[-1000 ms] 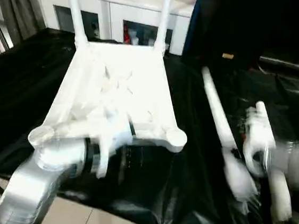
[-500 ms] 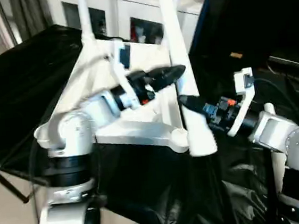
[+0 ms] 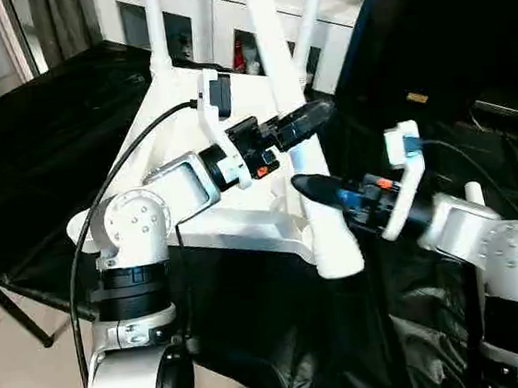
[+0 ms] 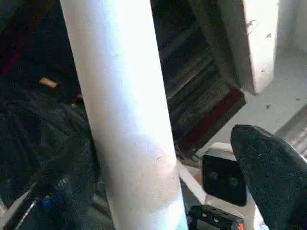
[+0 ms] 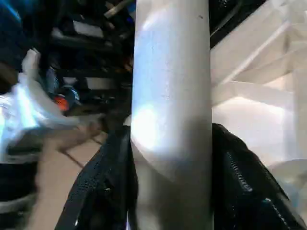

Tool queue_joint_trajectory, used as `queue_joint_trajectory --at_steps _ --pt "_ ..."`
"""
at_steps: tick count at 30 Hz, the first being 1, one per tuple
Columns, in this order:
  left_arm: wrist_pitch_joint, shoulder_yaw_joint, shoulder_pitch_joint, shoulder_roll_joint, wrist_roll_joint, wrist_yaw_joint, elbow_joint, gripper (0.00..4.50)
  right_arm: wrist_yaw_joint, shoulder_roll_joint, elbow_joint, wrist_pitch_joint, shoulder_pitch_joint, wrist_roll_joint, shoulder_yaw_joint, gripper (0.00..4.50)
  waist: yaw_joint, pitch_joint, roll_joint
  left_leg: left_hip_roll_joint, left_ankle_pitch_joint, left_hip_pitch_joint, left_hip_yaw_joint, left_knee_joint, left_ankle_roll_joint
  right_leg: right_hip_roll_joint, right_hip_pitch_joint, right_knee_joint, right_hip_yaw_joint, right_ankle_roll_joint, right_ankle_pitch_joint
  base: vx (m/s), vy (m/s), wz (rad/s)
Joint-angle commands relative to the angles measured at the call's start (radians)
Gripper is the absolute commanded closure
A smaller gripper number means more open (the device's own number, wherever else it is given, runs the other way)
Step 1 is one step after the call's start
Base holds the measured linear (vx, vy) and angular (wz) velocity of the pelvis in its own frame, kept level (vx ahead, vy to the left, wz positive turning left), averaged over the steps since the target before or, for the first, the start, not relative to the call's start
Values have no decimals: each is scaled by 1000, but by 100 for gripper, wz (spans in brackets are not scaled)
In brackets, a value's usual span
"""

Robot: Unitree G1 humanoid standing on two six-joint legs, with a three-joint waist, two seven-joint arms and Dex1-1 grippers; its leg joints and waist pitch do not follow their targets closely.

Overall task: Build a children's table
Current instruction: Pick table leg

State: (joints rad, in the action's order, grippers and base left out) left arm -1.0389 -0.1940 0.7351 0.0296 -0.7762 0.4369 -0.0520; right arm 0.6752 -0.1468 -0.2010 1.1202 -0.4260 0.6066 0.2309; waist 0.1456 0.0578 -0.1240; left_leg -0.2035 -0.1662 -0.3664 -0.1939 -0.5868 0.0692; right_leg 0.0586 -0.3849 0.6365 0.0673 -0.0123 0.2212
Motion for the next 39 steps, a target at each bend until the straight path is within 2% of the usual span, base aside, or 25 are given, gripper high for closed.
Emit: queue_joint_trajectory --at_steps 1,4,6,8,10,11,14,16,17,20,22,25,28,34,35,36,37,39 --pt "10 80 5 -5 45 -45 48 34 -95 -10 -13 -78 -13 -119 -72 266 2 -63 17 -36 -118 18 26 68 98 88 43 -85 -54 -55 130 0 0 0" --pt "31 90 5 -13 92 -86 41 37 -151 -3 -23 -125 -24 -180 -129 266 -4 -62 11 -34 -116 19 25 68 101 85 42 -85 -54 -47 117 0 0 0" --pt "45 98 8 -11 125 -107 30 74 -188 -4 -29 -162 -29 -230 -185 267 -4 -63 14 -35 -114 20 26 68 101 85 42 -83 -54 -46 108 0 0 0" --pt "53 105 10 -7 139 -114 24 80 -211 -7 -23 -198 -30 -265 -223 267 -5 -64 19 -35 -112 21 26 68 105 83 41 -79 -54 -51 76 0 0 0" --pt "82 129 10 8 180 -126 14 86 -237 4 -4 -228 -34 -289 -238 267 -7 -64 17 -34 -120 22 25 68 103 82 41 -79 -54 -50 67 0 0 0" --pt "90 131 10 9 195 -148 11 120 -257 8 8 -256 -37 -311 -254 267 -8 -63 19 -34 -126 21 24 69 105 82 39 -79 -55 -52 60 0 0 0" --pt "97 97 21 -16 196 -197 1 123 -266 12 11 -270 -43 -320 -265 267 -9 -63 19 -34 -141 21 25 68 109 82 42 -77 -55 -58 59 0 0 0" --pt "94 68 28 -36 186 -223 -5 150 -269 13 13 -276 -45 -324 -271 267 -9 -62 17 -33 -151 19 24 68 104 82 43 -80 -55 -56 77 0 0 0" --pt "96 56 29 -45 182 -232 -5 162 -270 13 13 -281 -45 -327 -276 267 -8 -62 13 -34 -149 20 24 67 98 85 43 -81 -55 -56 87 0 0 0" --pt "92 45 27 -53 168 -217 -1 169 -265 14 21 -302 -49 -325 -288 267 -9 -61 9 -33 -145 19 24 66 91 83 41 -83 -55 -49 91 0 0 0" --pt "89 44 26 -52 159 -211 3 203 -265 15 25 -311 -51 -324 -291 267 -8 -62 10 -33 -139 19 24 66 89 83 41 -80 -55 -53 82 0 0 0" --pt "86 37 24 -51 137 -204 9 210 -260 14 35 -328 -58 -325 -298 267 -7 -62 14 -32 -131 19 23 65 87 83 42 -78 -55 -58 57 0 0 0" --pt "87 33 25 -49 138 -192 7 241 -250 12 42 -340 -61 -326 -307 267 -8 -62 15 -32 -135 19 23 66 86 81 42 -79 -55 -59 58 0 0 0" --pt "96 30 30 -55 124 -164 -6 258 -226 0 40 -375 -58 -337 -336 267 -8 -62 18 -33 -151 20 24 66 95 81 42 -80 -55 -55 72 0 0 0" --pt "98 32 29 -54 125 -161 -6 259 -223 0 40 -380 -57 -335 -337 267 -8 -61 23 -32 -154 20 24 67 95 81 41 -79 -55 -56 68 0 0 0" --pt "103 39 29 -49 126 -146 -6 260 -217 0 41 -386 -56 -329 -332 232 -9 -62 21 -32 -157 20 24 66 95 81 41 -80 -55 -57 67 0 0 0" --pt "109 43 28 -45 126 -139 -7 260 -215 1 42 -388 -56 -323 -327 232 -9 -62 20 -32 -157 21 25 67 94 81 41 -80 -55 -57 67 0 0 0" --pt "122 46 27 -33 125 -120 -11 261 -202 8 44 -378 -55 -289 -300 197 -8 -62 20 -32 -158 20 24 66 89 82 42 -80 -55 -59 68 0 0 0"
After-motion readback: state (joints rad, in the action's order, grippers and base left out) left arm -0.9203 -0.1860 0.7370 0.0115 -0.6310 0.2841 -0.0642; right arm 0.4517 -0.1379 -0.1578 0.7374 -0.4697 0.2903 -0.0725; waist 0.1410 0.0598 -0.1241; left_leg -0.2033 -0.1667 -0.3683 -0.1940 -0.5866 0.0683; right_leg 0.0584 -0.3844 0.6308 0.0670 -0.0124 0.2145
